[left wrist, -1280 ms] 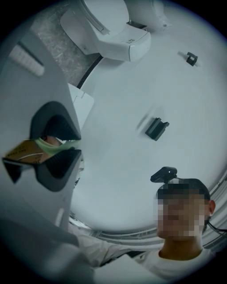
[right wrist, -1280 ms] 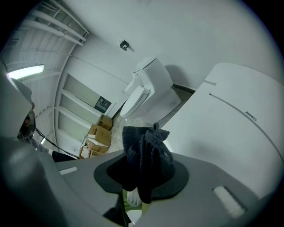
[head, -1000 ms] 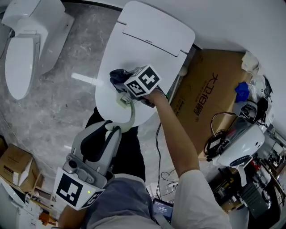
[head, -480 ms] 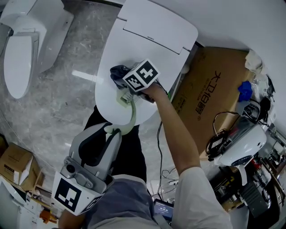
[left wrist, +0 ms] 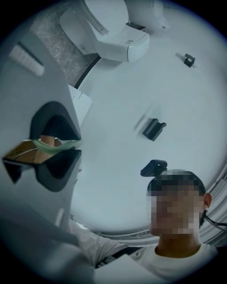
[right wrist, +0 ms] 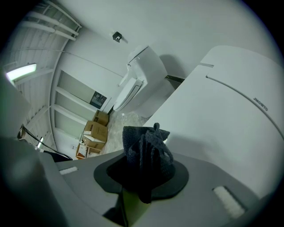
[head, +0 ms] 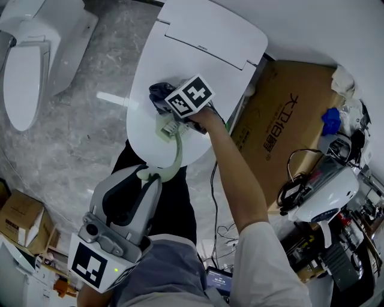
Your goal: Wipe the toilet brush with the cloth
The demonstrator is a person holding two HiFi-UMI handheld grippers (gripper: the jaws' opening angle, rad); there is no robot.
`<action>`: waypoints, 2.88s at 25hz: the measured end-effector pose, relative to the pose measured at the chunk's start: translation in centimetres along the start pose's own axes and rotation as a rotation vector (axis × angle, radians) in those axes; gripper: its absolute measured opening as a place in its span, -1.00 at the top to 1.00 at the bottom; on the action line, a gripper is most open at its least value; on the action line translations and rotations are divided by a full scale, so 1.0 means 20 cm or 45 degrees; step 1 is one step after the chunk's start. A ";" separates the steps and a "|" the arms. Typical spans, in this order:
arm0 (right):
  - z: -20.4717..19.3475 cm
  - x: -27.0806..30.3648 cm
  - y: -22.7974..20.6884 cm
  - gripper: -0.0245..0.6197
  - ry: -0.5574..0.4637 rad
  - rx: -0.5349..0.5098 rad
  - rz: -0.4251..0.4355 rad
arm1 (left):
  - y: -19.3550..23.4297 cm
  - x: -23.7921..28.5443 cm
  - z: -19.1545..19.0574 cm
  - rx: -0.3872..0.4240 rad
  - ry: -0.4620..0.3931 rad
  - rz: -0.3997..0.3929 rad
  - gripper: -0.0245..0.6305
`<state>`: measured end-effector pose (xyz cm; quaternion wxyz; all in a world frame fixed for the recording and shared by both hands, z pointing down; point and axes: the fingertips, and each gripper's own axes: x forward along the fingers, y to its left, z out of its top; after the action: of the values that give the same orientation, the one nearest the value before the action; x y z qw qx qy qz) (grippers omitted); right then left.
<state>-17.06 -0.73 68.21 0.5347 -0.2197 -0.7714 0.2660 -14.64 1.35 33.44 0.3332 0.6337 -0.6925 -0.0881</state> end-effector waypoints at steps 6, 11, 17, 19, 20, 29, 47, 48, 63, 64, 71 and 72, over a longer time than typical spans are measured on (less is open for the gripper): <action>0.00 0.00 -0.04 0.60 -0.041 0.047 -0.022 | 0.00 0.00 0.01 -0.015 -0.012 0.001 0.93; -0.01 -0.02 -0.09 0.60 -0.090 0.104 -0.058 | 0.01 0.00 0.00 -0.022 -0.016 -0.002 0.93; -0.02 -0.05 -0.12 0.60 -0.147 0.163 -0.082 | 0.00 -0.01 0.01 -0.019 -0.020 0.003 0.93; -0.03 -0.06 -0.14 0.60 -0.163 0.177 -0.092 | 0.00 -0.01 0.00 -0.018 -0.022 0.005 0.93; -0.03 -0.07 -0.15 0.60 -0.172 0.188 -0.096 | 0.00 0.00 0.00 -0.017 -0.022 0.005 0.93; -0.08 -0.14 -0.23 0.59 -0.289 0.329 -0.132 | 0.00 0.00 0.00 -0.010 -0.028 0.006 0.93; -0.30 -0.25 -0.34 0.59 -0.413 0.522 -0.191 | -0.01 0.05 0.01 -0.042 -0.039 0.015 0.93; -0.31 -0.26 -0.34 0.59 -0.422 0.531 -0.192 | -0.01 0.05 0.01 -0.046 -0.041 0.017 0.93; -0.50 -0.31 -0.33 0.59 -0.721 0.789 -0.224 | -0.02 0.06 0.01 -0.055 -0.066 0.039 0.93; -0.51 -0.32 -0.33 0.59 -0.749 0.803 -0.223 | -0.02 0.06 0.01 -0.056 -0.068 0.039 0.93; -0.64 -0.34 -0.33 0.59 -0.881 0.889 -0.275 | -0.02 0.05 0.01 -0.056 -0.064 0.037 0.93; -0.66 -0.35 -0.33 0.59 -0.896 0.913 -0.279 | -0.02 0.05 0.01 -0.056 -0.065 0.037 0.93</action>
<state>-2.71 -7.72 71.30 0.3092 0.1626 -0.7834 0.5141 -14.38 0.23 33.47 0.3305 0.6137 -0.7079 -0.1144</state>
